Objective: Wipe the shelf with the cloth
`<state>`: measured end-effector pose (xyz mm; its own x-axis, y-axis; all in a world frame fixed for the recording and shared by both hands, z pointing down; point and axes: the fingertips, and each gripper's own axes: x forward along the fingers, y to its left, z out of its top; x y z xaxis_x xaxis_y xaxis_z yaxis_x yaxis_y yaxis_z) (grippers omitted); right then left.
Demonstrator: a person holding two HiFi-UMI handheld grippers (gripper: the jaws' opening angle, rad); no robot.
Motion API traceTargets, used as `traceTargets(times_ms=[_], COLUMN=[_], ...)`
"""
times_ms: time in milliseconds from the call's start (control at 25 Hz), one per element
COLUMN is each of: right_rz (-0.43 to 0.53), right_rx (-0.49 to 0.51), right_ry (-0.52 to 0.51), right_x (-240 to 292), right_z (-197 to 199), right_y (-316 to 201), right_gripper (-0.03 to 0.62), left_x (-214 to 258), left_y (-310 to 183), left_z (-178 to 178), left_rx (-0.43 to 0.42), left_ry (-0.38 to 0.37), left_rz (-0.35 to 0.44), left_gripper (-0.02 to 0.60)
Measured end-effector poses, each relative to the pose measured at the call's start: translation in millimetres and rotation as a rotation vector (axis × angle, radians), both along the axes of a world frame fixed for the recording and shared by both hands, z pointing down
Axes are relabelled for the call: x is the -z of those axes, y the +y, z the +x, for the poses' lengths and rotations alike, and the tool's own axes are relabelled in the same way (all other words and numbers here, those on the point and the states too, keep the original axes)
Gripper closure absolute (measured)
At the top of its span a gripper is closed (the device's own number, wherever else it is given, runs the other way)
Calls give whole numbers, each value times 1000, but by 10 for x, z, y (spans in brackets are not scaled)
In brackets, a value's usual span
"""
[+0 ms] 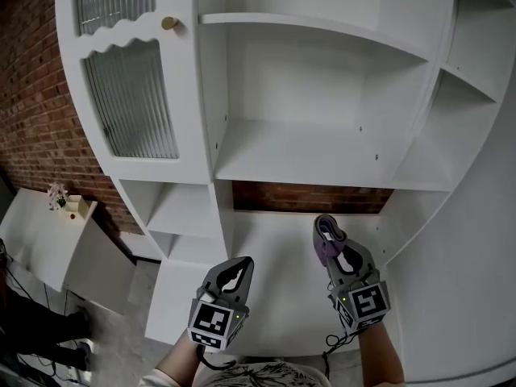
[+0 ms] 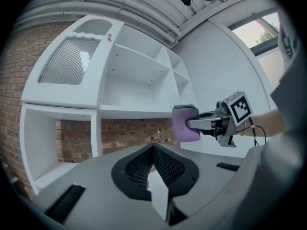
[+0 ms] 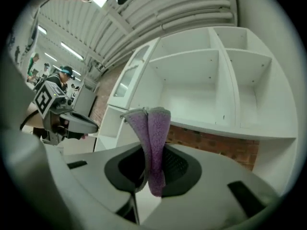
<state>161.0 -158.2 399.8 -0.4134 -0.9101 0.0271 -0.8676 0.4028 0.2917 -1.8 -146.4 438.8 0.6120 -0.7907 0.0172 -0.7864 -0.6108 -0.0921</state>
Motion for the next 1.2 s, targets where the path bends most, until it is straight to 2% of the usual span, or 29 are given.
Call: traceTargets(times_ms=[240, 400, 600, 1200], right_rz=[-49, -111, -114, -119], right_rx=[22, 65, 43, 63], right_ry=[-138, -173, -213, -166], right_x=[-263, -517, -597, -671], right_z=[-80, -193, -185, -188], right_y=[207, 251, 222, 91], right_gripper=[520, 522, 525, 526], left_x=[21, 8, -36, -153], left_y=[30, 59, 36, -133], left_z=[-75, -74, -50, 83], left_rx=[13, -7, -5, 14], left_ry=[16, 23, 24, 34], left_rz=[38, 43, 48, 20], left_gripper=[568, 568, 568, 568])
